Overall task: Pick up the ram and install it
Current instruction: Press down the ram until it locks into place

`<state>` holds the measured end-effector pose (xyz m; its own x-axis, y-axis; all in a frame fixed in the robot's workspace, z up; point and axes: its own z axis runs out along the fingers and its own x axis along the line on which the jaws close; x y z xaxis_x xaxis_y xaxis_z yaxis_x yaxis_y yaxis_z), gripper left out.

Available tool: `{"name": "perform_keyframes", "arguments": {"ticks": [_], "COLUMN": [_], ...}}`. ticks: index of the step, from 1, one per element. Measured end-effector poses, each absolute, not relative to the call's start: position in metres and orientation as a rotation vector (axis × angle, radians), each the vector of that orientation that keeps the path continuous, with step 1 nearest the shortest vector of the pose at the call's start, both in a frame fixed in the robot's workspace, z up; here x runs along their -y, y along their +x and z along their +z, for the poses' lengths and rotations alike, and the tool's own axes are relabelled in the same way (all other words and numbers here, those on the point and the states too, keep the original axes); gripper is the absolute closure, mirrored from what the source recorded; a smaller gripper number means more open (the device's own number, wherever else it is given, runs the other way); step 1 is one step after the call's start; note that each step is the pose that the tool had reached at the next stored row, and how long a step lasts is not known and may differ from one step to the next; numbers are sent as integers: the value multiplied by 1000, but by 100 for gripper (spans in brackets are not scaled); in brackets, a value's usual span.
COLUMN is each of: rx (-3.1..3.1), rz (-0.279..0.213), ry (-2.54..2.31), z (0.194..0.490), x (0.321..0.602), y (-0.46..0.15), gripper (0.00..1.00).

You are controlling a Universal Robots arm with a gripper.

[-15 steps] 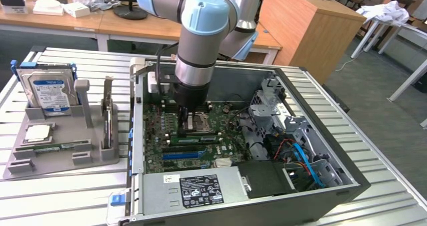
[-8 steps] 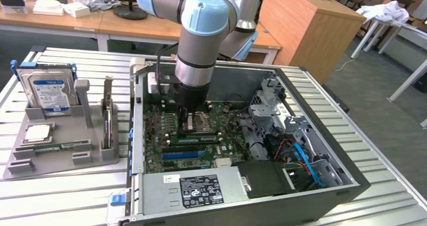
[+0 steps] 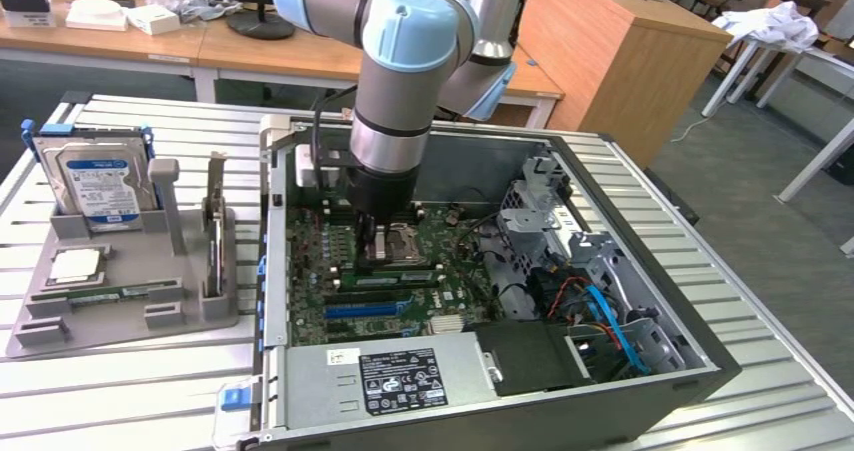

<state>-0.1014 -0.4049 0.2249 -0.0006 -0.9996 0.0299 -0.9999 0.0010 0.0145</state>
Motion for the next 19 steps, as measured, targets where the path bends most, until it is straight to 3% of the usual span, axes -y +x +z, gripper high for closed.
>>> {"name": "perform_keyframes", "arguments": {"ticks": [19], "rx": [2202], "rz": [22], "ry": [2200], "z": [223], "x": [405], "y": [-101], "gripper": [90]}}
